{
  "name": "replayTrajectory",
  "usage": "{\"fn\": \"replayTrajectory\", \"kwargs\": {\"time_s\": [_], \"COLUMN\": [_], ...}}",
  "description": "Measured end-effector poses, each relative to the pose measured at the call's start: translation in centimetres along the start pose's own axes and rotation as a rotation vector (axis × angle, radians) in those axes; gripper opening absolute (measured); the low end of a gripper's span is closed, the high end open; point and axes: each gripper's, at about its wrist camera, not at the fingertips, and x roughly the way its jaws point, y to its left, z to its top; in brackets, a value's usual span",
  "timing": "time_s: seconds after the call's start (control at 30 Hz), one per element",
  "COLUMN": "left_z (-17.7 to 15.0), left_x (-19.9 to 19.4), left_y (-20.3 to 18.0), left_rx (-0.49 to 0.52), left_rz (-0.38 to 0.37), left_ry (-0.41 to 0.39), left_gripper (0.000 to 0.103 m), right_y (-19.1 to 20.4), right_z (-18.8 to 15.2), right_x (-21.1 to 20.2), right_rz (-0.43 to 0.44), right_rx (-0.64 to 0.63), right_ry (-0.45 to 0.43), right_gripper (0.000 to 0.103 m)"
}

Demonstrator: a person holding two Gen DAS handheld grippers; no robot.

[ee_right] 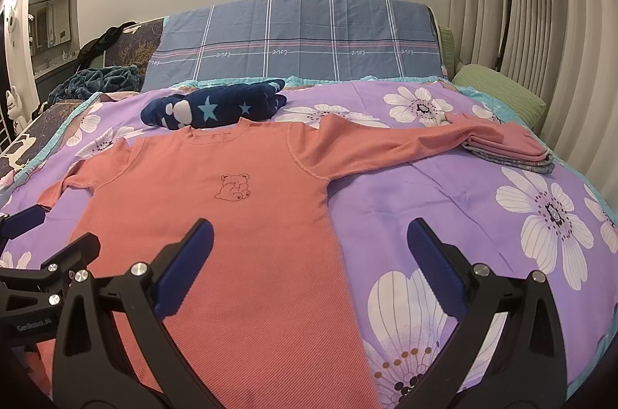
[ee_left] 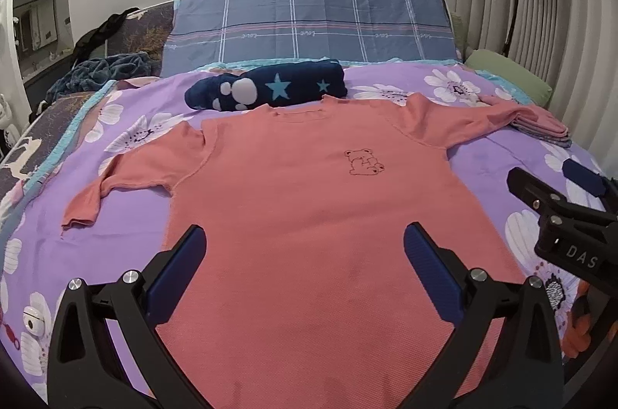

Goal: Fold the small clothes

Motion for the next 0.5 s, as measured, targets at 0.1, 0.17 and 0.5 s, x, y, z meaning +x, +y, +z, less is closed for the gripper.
{"fn": "replayTrajectory", "kwargs": {"time_s": [0.1,0.17,0.5], "left_z": [0.01,0.07,0.12], "left_x": [-0.16,-0.28,-0.62], "left_y": [-0.01,-0.22,-0.45], "left_rx": [-0.002,0.007,0.023], "left_rz": [-0.003,0.014,0.079], "left_ry": [-0.011,-0.021,-0.045], "left_gripper": [0.102,0.102,0.102], "right_y": [0.00,0.04,-0.08], "right_z": [0.02,0.02,0.15], "right_x": [0.00,-0.02,-0.30], "right_rz": [0.000,0.001,0.000], "right_rx": [0.000,0.001,0.014], "right_ry": [-0.001,-0.003,-0.001], "right_gripper": [0.101,0.101,0.101]}}
